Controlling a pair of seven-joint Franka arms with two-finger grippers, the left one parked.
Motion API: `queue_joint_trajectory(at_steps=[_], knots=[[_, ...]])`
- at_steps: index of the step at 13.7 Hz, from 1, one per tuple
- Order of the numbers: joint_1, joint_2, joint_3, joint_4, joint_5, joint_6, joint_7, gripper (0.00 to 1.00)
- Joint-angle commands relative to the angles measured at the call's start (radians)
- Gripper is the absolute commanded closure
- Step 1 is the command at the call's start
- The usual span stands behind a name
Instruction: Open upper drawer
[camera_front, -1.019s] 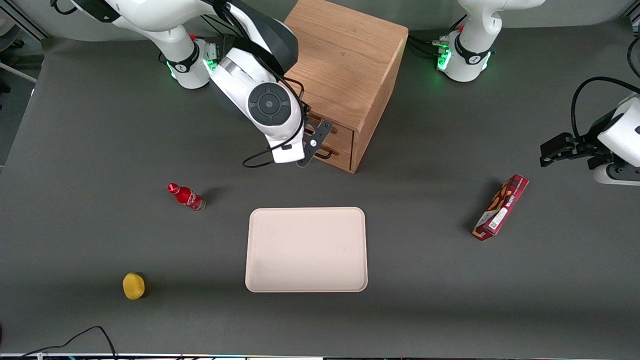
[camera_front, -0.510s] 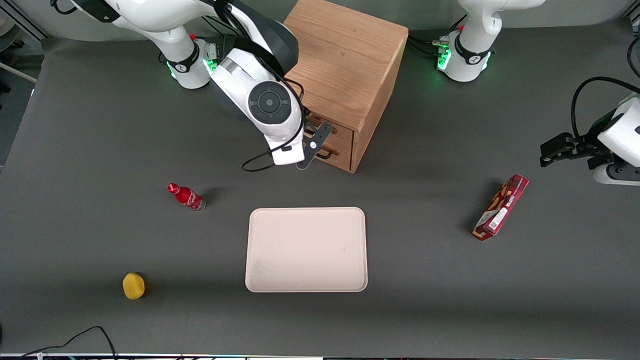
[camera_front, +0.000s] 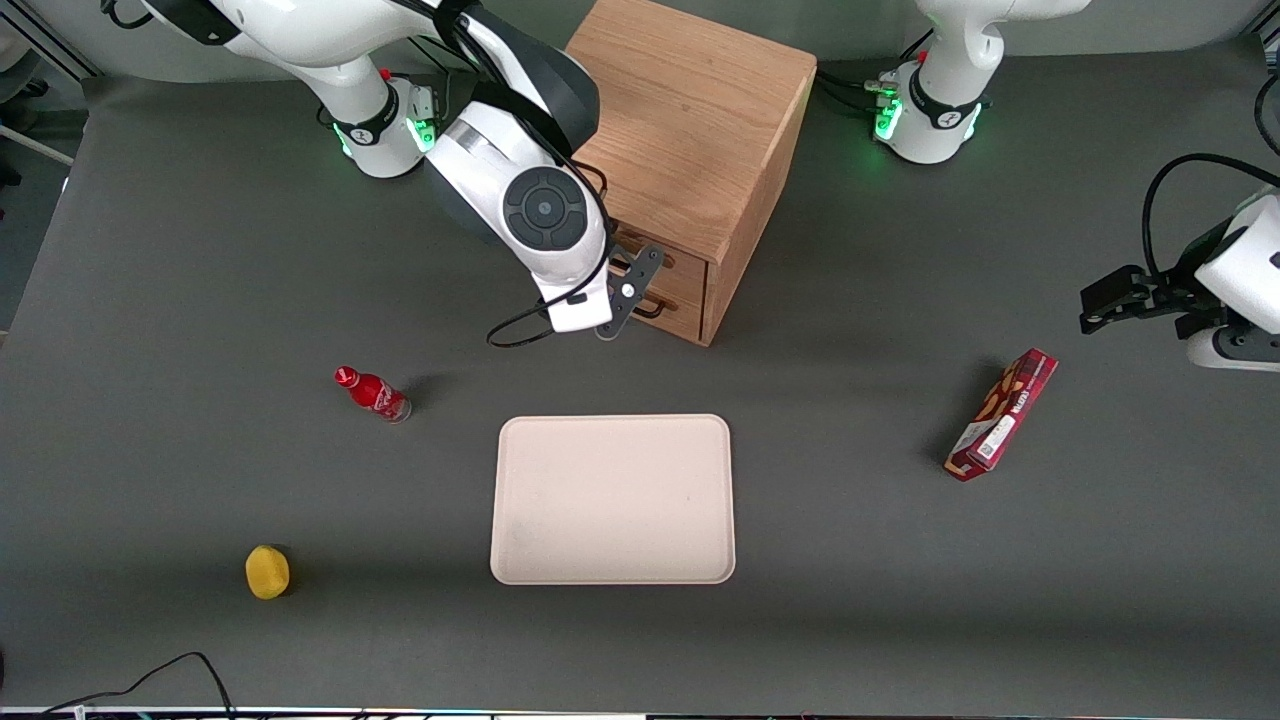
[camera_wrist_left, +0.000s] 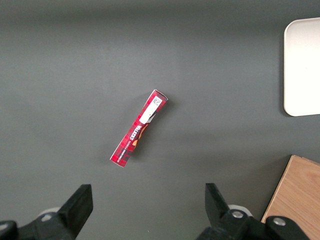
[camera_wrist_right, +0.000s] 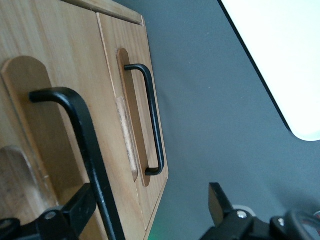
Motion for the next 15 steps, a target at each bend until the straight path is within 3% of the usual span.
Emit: queue_joint_trajectory(at_steps=[1,15], knots=[[-0.004,-0.012,0.006,-0.033,-0.021,0.041,-0.02,0.0],[-0.044,0.011,-0.005,-0.035,-0.059,0.09,-0.045,0.0]])
